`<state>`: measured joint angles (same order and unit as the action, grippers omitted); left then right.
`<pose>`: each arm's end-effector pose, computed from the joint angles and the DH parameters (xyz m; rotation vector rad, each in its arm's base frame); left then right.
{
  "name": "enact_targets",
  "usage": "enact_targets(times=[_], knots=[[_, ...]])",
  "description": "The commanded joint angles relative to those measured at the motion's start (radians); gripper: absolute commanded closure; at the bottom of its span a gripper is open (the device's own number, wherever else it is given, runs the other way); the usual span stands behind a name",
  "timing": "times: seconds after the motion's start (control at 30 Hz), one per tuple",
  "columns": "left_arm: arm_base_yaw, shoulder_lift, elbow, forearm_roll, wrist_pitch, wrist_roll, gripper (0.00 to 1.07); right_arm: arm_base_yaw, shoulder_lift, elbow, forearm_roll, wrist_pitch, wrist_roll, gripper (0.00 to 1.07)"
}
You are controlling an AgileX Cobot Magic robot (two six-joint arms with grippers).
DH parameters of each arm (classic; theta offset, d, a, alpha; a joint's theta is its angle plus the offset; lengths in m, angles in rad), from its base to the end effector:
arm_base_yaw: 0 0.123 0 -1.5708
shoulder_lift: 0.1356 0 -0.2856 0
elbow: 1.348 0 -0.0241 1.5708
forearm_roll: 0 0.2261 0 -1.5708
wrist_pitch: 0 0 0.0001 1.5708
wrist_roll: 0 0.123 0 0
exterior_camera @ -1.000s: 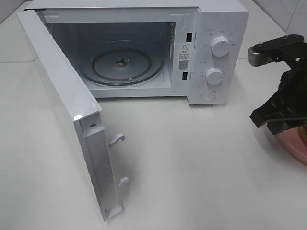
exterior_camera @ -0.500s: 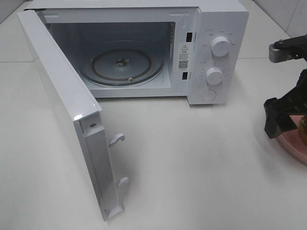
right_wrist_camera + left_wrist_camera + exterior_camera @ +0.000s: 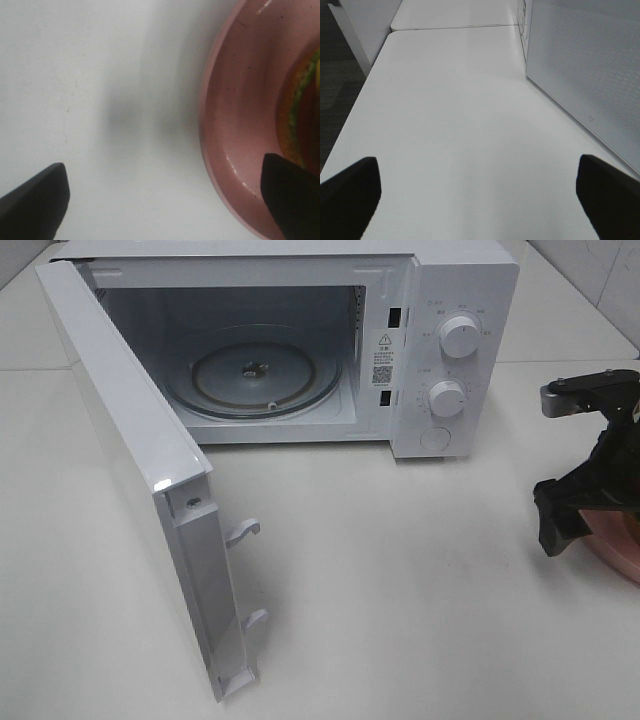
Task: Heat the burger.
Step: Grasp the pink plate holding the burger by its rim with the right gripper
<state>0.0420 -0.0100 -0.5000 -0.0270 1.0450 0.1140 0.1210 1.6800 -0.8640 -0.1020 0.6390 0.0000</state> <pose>0.0010 -0.0028 0.2525 0.0738 2.0176 0.0669 0.2778 0.0262 0.1473 -0.2881 2.9197 -0.0833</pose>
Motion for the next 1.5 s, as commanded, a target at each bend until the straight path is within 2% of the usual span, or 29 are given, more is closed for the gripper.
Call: enact_targets(times=[0.03, 0.33, 0.4, 0.93, 0.97, 1.03, 1.07, 1.17, 1.2, 1.23, 1.27, 1.3, 1.33, 1.37, 1.4, 1.43, 1.5], knots=[[-0.006, -0.014, 0.002, 0.002, -0.009, -0.006, 0.07, -0.005, 0.028, -0.004, 0.005, -0.024, -0.021, 0.13], [-0.006, -0.014, 0.002, 0.002, -0.009, -0.006, 0.07, -0.005, 0.126, -0.004, 0.001, -0.149, -0.028, 0.18], [-0.006, -0.014, 0.002, 0.002, -0.009, -0.006, 0.07, -0.005, 0.149, -0.004, 0.0, -0.184, -0.035, 0.22], [-0.006, -0.014, 0.002, 0.002, -0.009, -0.006, 0.07, -0.005, 0.209, -0.004, 0.001, -0.191, -0.035, 0.3], [-0.006, -0.014, 0.002, 0.002, -0.009, -0.006, 0.07, -0.005, 0.209, -0.004, 0.0, -0.191, -0.035, 0.36], [-0.006, -0.014, 0.002, 0.002, -0.009, -0.006, 0.07, -0.005, 0.209, -0.004, 0.0, -0.191, -0.035, 0.39], [-0.006, -0.014, 0.002, 0.002, -0.009, -0.006, 0.07, -0.005, 0.209, -0.004, -0.003, -0.191, -0.035, 0.48], [-0.006, -0.014, 0.002, 0.002, -0.009, -0.006, 0.07, -0.005, 0.209, -0.004, -0.005, -0.191, -0.035, 0.54], [-0.006, -0.014, 0.002, 0.002, -0.009, -0.006, 0.07, -0.005, 0.209, -0.004, -0.007, -0.191, -0.035, 0.66], [-0.006, -0.014, 0.002, 0.002, -0.009, -0.006, 0.07, -0.005, 0.209, -0.004, -0.008, -0.191, -0.035, 0.73], [-0.006, -0.014, 0.002, 0.002, -0.009, -0.006, 0.07, -0.005, 0.209, -0.004, -0.008, -0.191, -0.035, 0.73], [-0.006, -0.014, 0.002, 0.002, -0.009, -0.006, 0.07, -0.005, 0.209, -0.004, -0.008, -0.191, -0.036, 0.86], [-0.006, -0.014, 0.002, 0.002, -0.009, -0.006, 0.07, -0.005, 0.209, -0.004, -0.008, -0.191, -0.036, 0.92], [-0.006, -0.014, 0.002, 0.002, -0.009, -0.006, 0.07, -0.005, 0.209, -0.004, -0.008, -0.191, -0.036, 0.92], [-0.006, -0.014, 0.002, 0.002, -0.009, -0.006, 0.07, -0.005, 0.209, -0.004, -0.008, -0.192, -0.04, 1.02], [-0.006, -0.014, 0.002, 0.002, -0.009, -0.006, 0.07, -0.005, 0.209, -0.004, -0.008, -0.192, -0.052, 1.07], [-0.006, -0.014, 0.002, 0.002, -0.009, -0.006, 0.07, -0.005, 0.209, -0.004, -0.008, -0.193, -0.059, 1.07]])
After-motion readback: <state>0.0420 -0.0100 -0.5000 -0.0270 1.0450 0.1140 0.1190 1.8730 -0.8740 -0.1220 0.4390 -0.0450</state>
